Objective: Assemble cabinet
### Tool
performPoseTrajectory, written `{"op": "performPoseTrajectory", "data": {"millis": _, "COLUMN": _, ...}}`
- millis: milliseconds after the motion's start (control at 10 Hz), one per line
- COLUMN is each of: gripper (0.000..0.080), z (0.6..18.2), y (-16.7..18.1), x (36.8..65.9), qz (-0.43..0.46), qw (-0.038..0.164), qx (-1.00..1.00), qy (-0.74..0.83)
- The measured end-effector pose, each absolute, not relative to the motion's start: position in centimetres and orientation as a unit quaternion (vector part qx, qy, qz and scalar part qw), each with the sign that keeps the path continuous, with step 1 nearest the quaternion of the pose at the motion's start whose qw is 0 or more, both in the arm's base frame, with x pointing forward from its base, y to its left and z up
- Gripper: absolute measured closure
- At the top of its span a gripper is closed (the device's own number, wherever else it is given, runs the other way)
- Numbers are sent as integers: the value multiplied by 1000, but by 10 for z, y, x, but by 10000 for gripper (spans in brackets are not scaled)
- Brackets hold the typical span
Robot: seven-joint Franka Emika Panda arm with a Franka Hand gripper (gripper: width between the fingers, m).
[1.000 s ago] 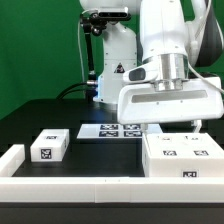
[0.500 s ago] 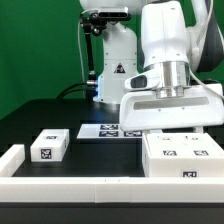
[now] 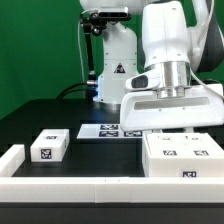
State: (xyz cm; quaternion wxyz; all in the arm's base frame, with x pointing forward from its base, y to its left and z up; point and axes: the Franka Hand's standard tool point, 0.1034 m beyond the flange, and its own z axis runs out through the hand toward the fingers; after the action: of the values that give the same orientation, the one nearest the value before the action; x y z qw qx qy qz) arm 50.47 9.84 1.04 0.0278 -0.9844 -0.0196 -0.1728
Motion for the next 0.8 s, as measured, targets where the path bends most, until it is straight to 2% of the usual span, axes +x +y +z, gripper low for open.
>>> {"op": "performPoseTrajectory", "data": {"millis": 100, "gripper": 588, "z": 10, "y": 98, "x": 505, "qz": -173, "qw": 28, "qx": -984, "qy": -20}}
{"op": "performPoseTrajectory", "data": {"millis": 800, "gripper": 587, "z": 11, "y": 98, "x": 504, "qz": -170, "qw": 28, "qx": -985, "qy": -19}}
